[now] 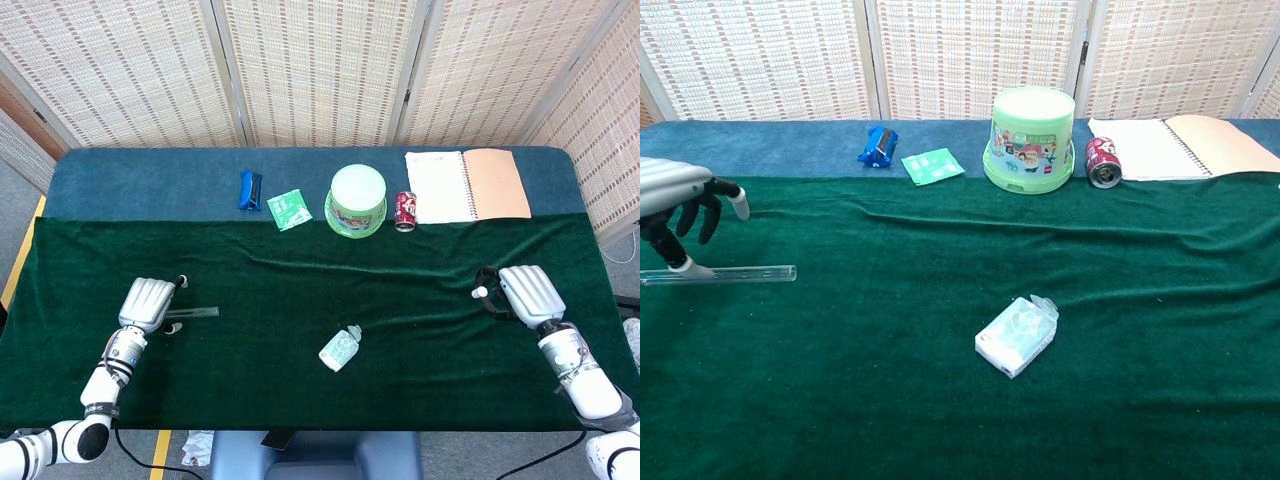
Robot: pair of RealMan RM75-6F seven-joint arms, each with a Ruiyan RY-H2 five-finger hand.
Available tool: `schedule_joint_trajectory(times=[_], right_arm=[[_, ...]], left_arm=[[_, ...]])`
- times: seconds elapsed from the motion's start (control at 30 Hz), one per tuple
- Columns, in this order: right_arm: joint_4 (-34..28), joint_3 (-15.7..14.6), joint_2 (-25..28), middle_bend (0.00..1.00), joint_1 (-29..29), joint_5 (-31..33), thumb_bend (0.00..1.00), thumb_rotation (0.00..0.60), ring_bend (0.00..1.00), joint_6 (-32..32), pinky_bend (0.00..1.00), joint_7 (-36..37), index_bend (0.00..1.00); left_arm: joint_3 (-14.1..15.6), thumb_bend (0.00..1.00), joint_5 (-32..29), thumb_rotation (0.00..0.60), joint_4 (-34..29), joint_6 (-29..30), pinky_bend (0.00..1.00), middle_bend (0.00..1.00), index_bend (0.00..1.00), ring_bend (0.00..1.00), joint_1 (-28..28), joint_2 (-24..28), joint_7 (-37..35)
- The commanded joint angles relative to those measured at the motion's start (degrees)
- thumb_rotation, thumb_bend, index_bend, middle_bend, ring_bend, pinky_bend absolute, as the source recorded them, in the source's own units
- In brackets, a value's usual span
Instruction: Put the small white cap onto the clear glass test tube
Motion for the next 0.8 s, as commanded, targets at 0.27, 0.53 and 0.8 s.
schedule_joint_trajectory(times=[0.27, 0.53, 0.8], right_arm=[[1.3, -0.4, -0.8, 0.95, 0.0, -0.1, 0.64, 0.600, 1.00, -1.0, 1.00, 0.9, 0.67], [2.4, -0.7, -1.4, 0.95, 0.0, -0.2, 0.64, 0.600, 1.00, -1.5, 1.00, 1.7, 0.68], [2.8, -0.7, -1.7, 0.95, 0.0, -0.2, 0.64, 0.600, 1.00, -1.8, 1.00, 2.2, 0.68]], left_arm=[[1.0, 0.25, -4.4, 0.600, 3.0, -1.1, 0.85, 0.84, 0.47, 0.81, -1.5, -2.9, -0.1], [1.6, 0.32, -4.5, 0.600, 4.7, -0.8, 0.86, 0.87, 0.51, 0.83, -1.5, -4.3, -2.8], [2.0, 0.34, -5.2, 0.600, 6.4, -0.7, 0.86, 0.87, 0.51, 0.84, -2.0, -6.0, -3.5]])
